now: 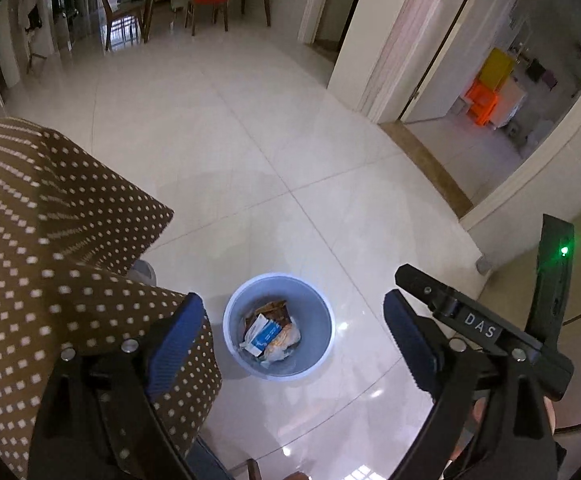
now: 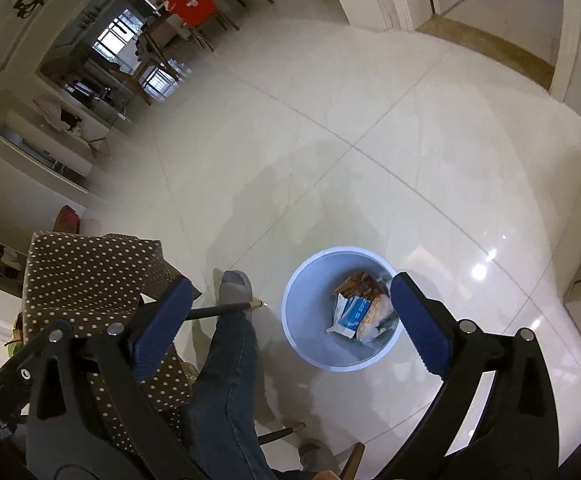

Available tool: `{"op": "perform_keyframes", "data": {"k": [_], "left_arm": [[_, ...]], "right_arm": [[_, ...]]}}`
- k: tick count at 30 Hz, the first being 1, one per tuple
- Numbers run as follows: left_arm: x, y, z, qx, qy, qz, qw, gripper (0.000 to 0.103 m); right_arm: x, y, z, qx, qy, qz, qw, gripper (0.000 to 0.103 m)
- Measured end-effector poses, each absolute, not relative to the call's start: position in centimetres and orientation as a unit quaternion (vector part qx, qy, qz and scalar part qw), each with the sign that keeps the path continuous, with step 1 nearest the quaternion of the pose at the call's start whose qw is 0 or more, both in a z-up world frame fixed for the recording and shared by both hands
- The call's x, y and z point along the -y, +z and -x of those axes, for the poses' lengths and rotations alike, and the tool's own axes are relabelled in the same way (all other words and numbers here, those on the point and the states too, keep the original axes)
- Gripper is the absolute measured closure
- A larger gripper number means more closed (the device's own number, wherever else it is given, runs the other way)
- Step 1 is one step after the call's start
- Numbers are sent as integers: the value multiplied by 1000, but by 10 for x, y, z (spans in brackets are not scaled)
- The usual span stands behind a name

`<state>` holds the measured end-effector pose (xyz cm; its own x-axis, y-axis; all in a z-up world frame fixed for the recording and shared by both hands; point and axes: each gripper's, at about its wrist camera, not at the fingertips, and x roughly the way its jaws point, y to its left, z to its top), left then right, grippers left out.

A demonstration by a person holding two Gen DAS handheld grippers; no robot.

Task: Collect trash
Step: 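Move both open tools back over the table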

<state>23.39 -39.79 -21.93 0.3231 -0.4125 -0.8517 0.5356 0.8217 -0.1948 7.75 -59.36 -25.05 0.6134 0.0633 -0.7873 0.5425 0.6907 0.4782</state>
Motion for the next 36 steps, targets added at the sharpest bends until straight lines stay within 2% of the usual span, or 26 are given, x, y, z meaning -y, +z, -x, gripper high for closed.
{"op": "perform_keyframes", "data": {"k": [9,22,29,36], "left_arm": [[343,-160,-215,-452,-305,-31,838,13],[234,-95,-192,-365,-272,-8,891,13],[167,-78,-181,-332,-229,-4,915,12],[85,-79,-183,-324,-166,15,931,12]], "right_arm": [[566,-196,-78,-385,-140,-330,850,6],[475,-98,-94,-324,-70,-275,902,6],[414,-53,-108,-297,-19,-236,925,6],[339,-44,-137,-303,49,-201,930,6]]}}
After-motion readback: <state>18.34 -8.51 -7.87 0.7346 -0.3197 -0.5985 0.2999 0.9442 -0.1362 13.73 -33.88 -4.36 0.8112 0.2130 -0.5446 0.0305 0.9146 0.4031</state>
